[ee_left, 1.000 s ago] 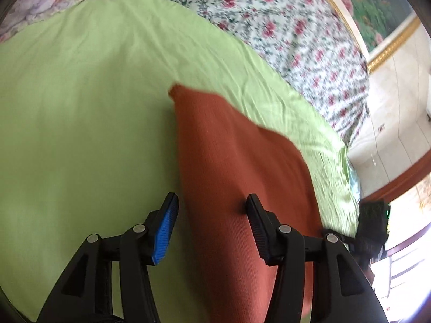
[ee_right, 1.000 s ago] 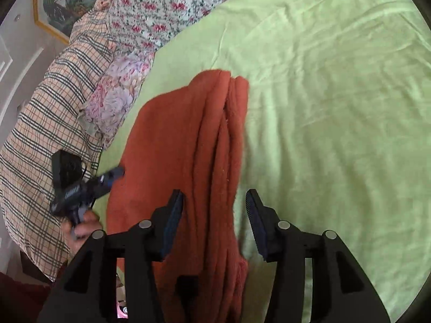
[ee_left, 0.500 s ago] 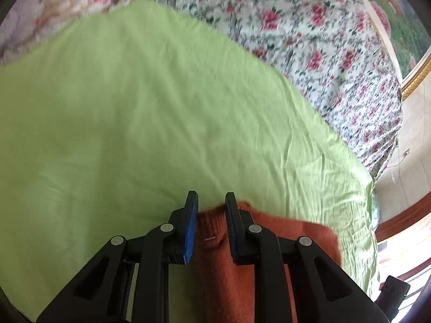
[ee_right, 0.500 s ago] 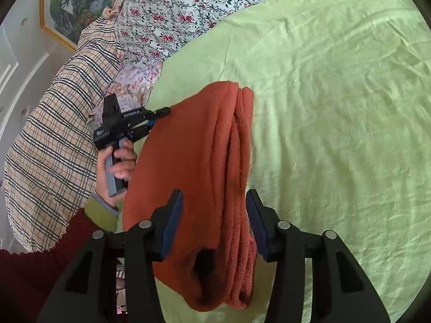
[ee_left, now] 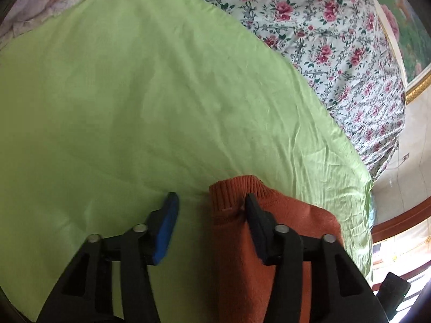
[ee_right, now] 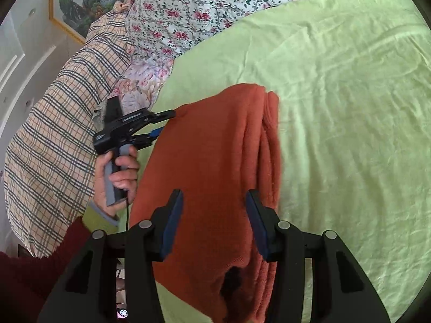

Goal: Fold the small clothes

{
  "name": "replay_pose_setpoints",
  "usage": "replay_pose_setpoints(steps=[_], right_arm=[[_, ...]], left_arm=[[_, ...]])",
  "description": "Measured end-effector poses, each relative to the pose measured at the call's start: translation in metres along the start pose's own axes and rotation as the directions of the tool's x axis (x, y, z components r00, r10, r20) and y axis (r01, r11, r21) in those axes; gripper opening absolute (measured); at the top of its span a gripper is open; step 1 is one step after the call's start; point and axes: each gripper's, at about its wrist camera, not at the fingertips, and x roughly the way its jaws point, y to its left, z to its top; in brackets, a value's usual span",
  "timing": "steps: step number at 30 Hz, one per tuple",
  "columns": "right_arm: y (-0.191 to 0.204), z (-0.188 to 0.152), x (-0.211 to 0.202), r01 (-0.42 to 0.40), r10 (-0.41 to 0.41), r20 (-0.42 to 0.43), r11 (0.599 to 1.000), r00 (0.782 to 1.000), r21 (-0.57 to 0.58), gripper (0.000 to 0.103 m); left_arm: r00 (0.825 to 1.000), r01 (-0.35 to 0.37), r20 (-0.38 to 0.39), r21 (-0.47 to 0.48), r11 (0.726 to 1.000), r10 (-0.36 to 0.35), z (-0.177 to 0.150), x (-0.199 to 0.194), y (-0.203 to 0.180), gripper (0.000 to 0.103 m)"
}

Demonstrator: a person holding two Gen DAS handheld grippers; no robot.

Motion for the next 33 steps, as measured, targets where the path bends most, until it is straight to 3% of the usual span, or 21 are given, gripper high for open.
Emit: replay_pose_setpoints(steps=[1, 4, 7, 12, 15, 17, 22, 25, 29, 30, 32, 33], right_arm=[[0.0, 0.0, 0.0, 0.001, -0.001, -0.002, 1.0, 1.0, 0.0, 0.05], [-0.006, -0.001, -0.002, 0.012, -0.012, -0.005, 1.0, 1.0, 0.012, 0.05], [-0.012, 0.0, -0.004, 0.02, -0.02, 0.001, 0.999, 1.0, 0.025, 0.05], [-0.014, 0.0, -0.003, 0.022, -0.023, 0.006, 0.999, 1.0, 0.037, 0.05], [-0.012, 0.0, -0.004, 0.027, -0.028, 0.008, 0.999, 1.0, 0.024, 0.05], [-0.012, 0.002, -0.005, 0.034, -0.034, 0.013, 0.999, 0.999, 0.022, 0.05], [-0.013, 0.017, -0.001, 0.058, -0.058, 0.032, 0.998, 0.998, 0.013, 0.05], [-0.013, 0.031, 0.01, 0.053, -0.053, 0.027, 0.999, 0.998, 0.003, 0.05], [-0.018, 0.047, 0.033, 0.076, -0.076, 0.002, 0.997, 0.997, 0.003, 0.049], [-0.018, 0.05, 0.038, 0.084, -0.084, -0.003, 0.996, 0.996, 0.0, 0.044], [-0.018, 0.053, 0.045, 0.106, -0.106, -0.016, 0.994, 0.994, -0.006, 0.018], [-0.016, 0.055, 0.044, 0.111, -0.111, -0.015, 0.994, 0.994, -0.014, 0.015]], left_arm=[[1.0, 0.005, -0.006, 0.013, 1.0, -0.005, 0.001, 0.004, -0.002, 0.006], [0.998, -0.036, 0.047, 0.056, 0.998, 0.033, 0.007, 0.0, -0.014, 0.004], [0.993, -0.035, 0.112, 0.094, 0.995, 0.024, 0.017, -0.012, -0.031, 0.003], [0.991, -0.095, 0.101, 0.132, 0.987, 0.082, 0.012, -0.007, -0.043, 0.005], [0.994, -0.075, 0.09, 0.093, 0.993, 0.066, 0.0, -0.02, -0.036, 0.013], [0.992, -0.075, 0.105, 0.083, 0.994, 0.066, -0.014, -0.035, -0.032, 0.027], [0.99, -0.09, 0.118, 0.095, 0.991, 0.078, -0.071, -0.072, -0.03, 0.048], [0.989, -0.105, 0.112, 0.111, 0.988, 0.092, -0.108, -0.086, -0.032, 0.054], [0.99, -0.116, 0.091, 0.128, 0.985, 0.105, -0.146, -0.096, -0.032, 0.054], [0.991, -0.115, 0.085, 0.13, 0.985, 0.104, -0.152, -0.097, -0.032, 0.054], [0.991, -0.12, 0.076, 0.14, 0.983, 0.11, -0.161, -0.099, -0.033, 0.054], [0.99, -0.126, 0.076, 0.146, 0.981, 0.116, -0.165, -0.1, -0.034, 0.054]])
